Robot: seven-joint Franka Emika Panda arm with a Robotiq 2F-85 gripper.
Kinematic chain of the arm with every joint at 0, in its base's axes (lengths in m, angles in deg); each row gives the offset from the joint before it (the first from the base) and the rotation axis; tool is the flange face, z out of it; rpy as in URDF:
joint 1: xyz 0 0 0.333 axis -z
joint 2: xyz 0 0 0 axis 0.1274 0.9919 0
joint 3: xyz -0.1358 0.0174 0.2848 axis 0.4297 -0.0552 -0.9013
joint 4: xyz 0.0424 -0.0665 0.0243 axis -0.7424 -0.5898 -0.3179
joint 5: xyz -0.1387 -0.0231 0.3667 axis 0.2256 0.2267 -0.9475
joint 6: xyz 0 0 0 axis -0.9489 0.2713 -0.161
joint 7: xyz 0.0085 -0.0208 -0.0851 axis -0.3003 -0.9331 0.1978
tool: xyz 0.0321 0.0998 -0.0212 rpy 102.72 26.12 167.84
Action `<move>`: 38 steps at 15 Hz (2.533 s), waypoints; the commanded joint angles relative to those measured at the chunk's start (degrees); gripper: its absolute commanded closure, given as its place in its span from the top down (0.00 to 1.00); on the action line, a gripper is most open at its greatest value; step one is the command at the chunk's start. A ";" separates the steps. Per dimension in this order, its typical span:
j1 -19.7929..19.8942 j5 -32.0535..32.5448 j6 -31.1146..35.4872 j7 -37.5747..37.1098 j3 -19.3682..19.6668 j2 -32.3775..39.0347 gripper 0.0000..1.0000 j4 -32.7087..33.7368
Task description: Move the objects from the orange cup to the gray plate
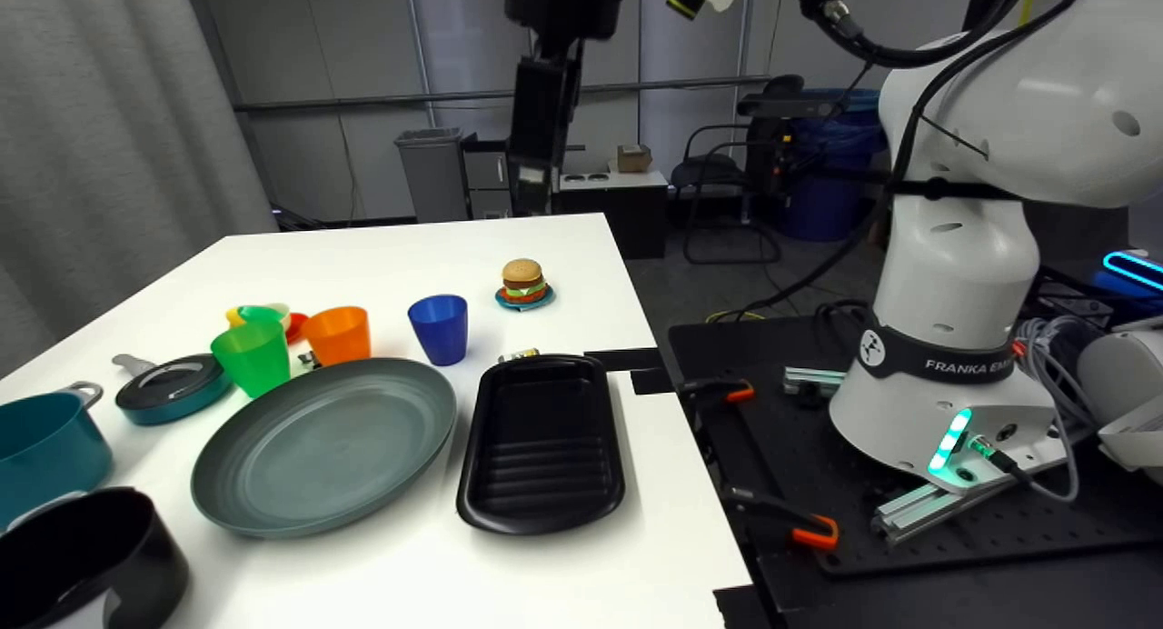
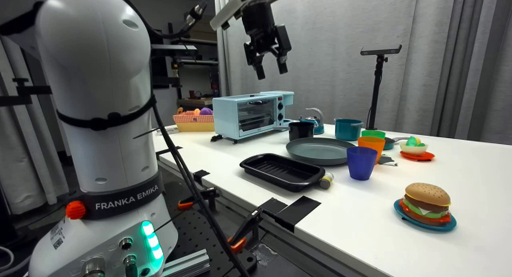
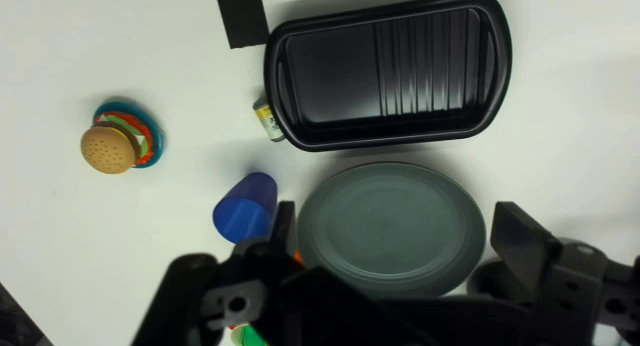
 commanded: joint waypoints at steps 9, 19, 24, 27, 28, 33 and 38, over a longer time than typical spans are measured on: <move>-2.15 0.51 2.91 -5.96 -2.85 11.47 1.00 5.80; -0.04 4.69 2.99 -13.20 -4.68 15.13 1.00 6.44; 4.68 9.26 7.67 -16.79 -0.89 23.76 1.00 9.09; 8.96 13.83 11.32 -18.13 2.82 30.90 1.00 13.22; 9.74 15.21 12.07 -18.82 4.11 33.18 1.00 15.09; 7.99 17.03 14.84 -20.81 9.86 43.40 1.00 23.39; 4.53 16.35 18.52 -23.21 13.99 52.27 1.00 30.77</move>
